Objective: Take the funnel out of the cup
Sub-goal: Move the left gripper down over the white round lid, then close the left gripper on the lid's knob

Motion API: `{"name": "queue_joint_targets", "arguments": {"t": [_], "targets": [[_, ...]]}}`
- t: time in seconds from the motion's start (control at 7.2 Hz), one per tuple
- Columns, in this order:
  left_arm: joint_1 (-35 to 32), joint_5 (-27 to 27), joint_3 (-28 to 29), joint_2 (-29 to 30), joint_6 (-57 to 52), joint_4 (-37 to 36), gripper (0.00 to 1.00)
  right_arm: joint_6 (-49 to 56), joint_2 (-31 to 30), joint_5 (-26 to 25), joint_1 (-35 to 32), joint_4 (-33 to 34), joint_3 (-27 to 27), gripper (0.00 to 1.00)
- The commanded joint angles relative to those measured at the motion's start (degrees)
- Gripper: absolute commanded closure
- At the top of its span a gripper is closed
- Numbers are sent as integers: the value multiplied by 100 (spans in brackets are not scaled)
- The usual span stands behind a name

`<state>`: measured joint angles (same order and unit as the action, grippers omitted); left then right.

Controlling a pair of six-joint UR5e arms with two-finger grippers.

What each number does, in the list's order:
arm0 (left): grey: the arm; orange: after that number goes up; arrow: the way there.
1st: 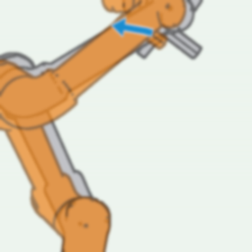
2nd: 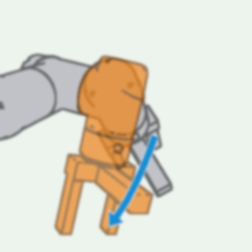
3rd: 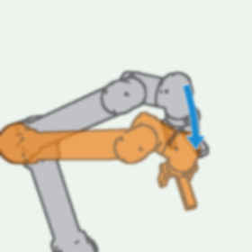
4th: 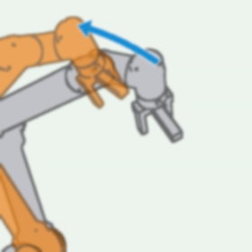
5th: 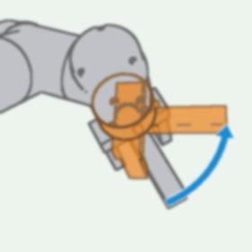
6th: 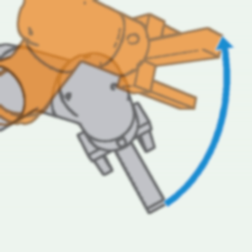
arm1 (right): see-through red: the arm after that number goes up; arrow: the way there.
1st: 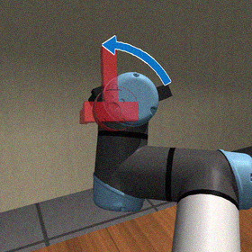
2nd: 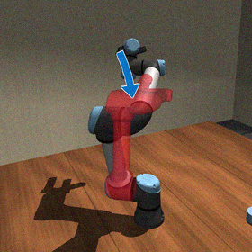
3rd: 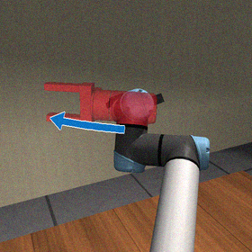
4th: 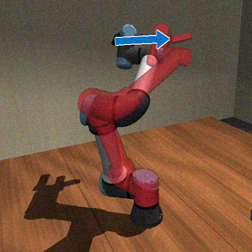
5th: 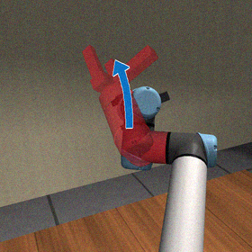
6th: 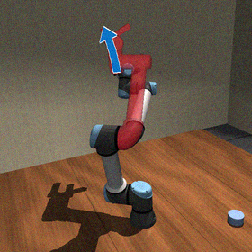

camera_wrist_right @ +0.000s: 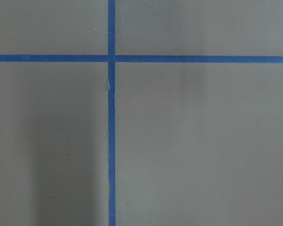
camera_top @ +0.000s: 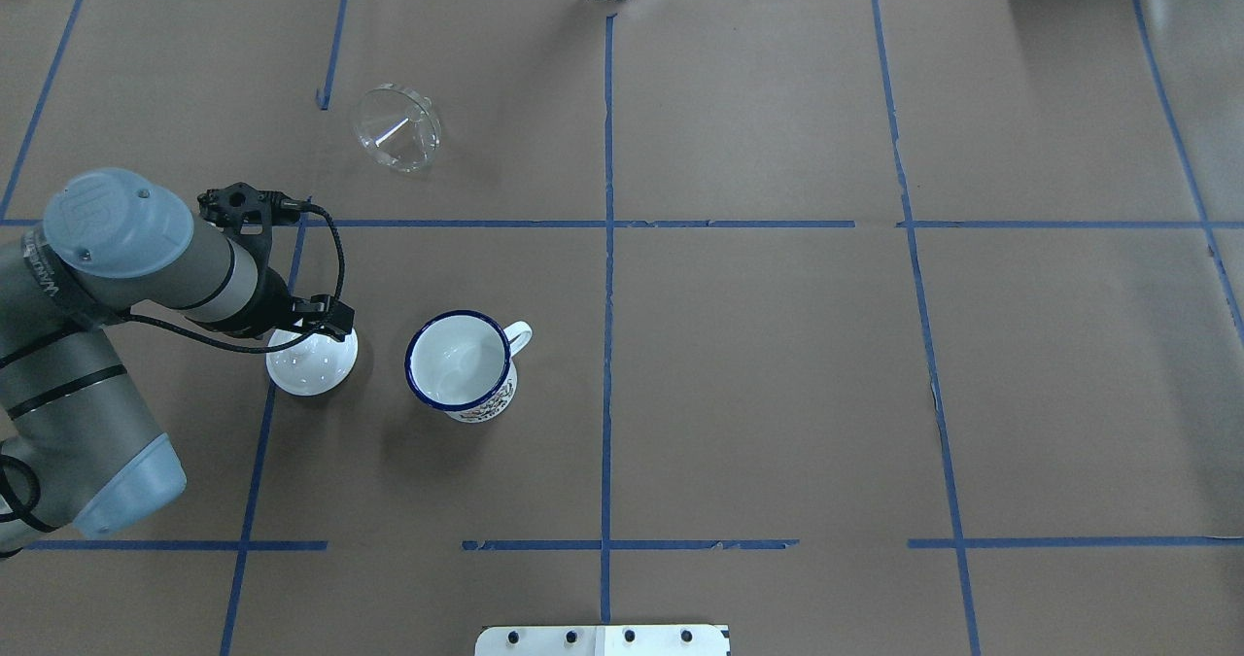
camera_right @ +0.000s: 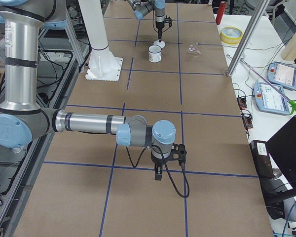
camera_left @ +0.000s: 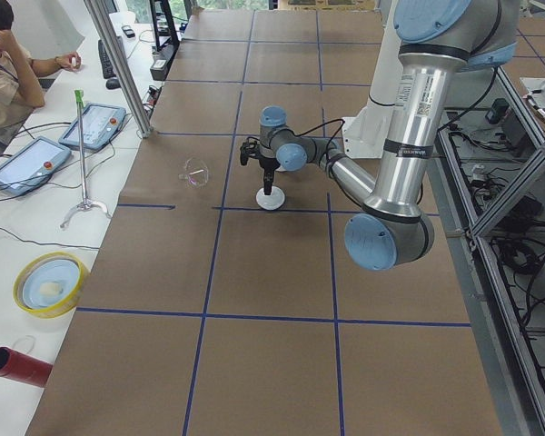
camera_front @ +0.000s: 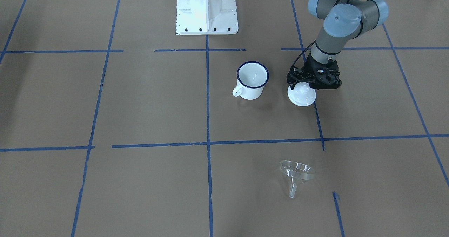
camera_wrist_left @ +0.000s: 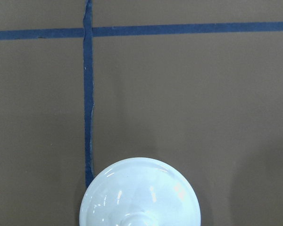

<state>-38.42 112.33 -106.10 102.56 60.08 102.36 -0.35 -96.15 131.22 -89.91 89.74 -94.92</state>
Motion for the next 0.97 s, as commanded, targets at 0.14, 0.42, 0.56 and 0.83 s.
{"name": "queue_joint_targets", "arguments": {"t": [0.14, 0.42, 0.56, 0.83], "targets": [[18, 0, 125, 1, -5, 21, 0, 0, 0, 0, 0, 0, 0, 0], [36, 0, 143, 1, -14, 21, 16, 0, 0, 0, 0, 0, 0, 0], [27, 0, 143, 1, -23, 21, 17, 0, 0, 0, 0, 0, 0, 0], [36, 8, 125, 1, -23, 21, 17, 0, 0, 0, 0, 0, 0, 0]]}}
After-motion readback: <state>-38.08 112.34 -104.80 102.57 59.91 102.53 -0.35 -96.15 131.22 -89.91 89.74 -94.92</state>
